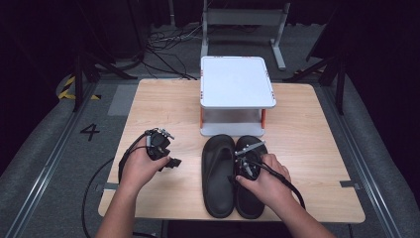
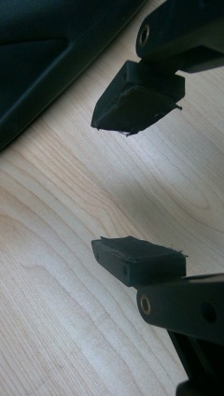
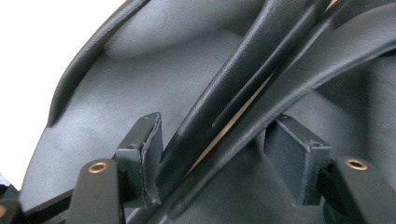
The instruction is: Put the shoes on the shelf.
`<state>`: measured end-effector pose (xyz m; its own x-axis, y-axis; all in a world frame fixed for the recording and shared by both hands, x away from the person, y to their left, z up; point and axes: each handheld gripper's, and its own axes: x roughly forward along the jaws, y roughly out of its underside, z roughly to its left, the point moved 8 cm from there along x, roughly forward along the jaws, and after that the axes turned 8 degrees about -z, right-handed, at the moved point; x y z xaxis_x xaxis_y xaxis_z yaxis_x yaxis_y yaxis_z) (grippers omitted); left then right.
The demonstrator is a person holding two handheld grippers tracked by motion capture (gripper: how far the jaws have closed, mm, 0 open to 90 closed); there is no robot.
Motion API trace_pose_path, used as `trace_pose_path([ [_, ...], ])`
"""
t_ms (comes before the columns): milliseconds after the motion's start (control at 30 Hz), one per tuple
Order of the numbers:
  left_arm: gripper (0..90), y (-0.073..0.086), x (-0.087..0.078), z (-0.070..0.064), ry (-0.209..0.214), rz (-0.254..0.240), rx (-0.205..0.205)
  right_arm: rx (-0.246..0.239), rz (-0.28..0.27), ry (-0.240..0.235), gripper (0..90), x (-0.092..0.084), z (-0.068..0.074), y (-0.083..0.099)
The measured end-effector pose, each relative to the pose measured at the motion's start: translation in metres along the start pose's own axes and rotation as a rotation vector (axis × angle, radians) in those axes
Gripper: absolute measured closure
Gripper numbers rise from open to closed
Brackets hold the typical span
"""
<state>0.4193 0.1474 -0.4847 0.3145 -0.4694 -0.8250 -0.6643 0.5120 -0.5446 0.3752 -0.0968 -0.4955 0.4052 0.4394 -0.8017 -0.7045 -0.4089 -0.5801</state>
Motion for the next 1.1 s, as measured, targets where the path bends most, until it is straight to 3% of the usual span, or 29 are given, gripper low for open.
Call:
trace_pose_path([
  [200,36.3,0.002,0.000,0.000,-0.003,-0.001,-0.005,-0.007,0.006,-0.010,43.7,0.005,-0.001,0.000],
  [333,35.8,0.003,-0.001,0.001,-0.004,0.000,-0.009,-0.032,0.017,0.015,59.5,0.002,-0.003,0.001],
  [433,35.6,0.003,-0.001,0.002,-0.006,-0.005,-0.007,-0.018,0.034,0.029,69.1,0.000,-0.006,0.001],
  [500,35.4,0.003,-0.001,0.002,-0.004,-0.005,-0.008,0.003,0.017,0.027,76.2,-0.001,-0.009,-0.001],
  [667,35.5,0.003,-0.001,0.002,-0.003,-0.004,-0.010,0.028,-0.014,0.016,77.4,-0.003,-0.012,-0.005],
  [700,35.4,0.003,-0.001,0.003,-0.002,-0.004,-0.010,0.058,-0.027,-0.018,77.6,-0.006,-0.011,-0.009],
  [833,35.5,0.003,-0.002,0.003,-0.004,-0.006,-0.012,0.057,-0.052,0.019,77.5,-0.011,-0.019,-0.016],
  [1100,35.6,0.004,-0.002,0.003,-0.005,-0.006,-0.015,0.126,-0.114,0.041,77.5,-0.021,-0.039,-0.035],
])
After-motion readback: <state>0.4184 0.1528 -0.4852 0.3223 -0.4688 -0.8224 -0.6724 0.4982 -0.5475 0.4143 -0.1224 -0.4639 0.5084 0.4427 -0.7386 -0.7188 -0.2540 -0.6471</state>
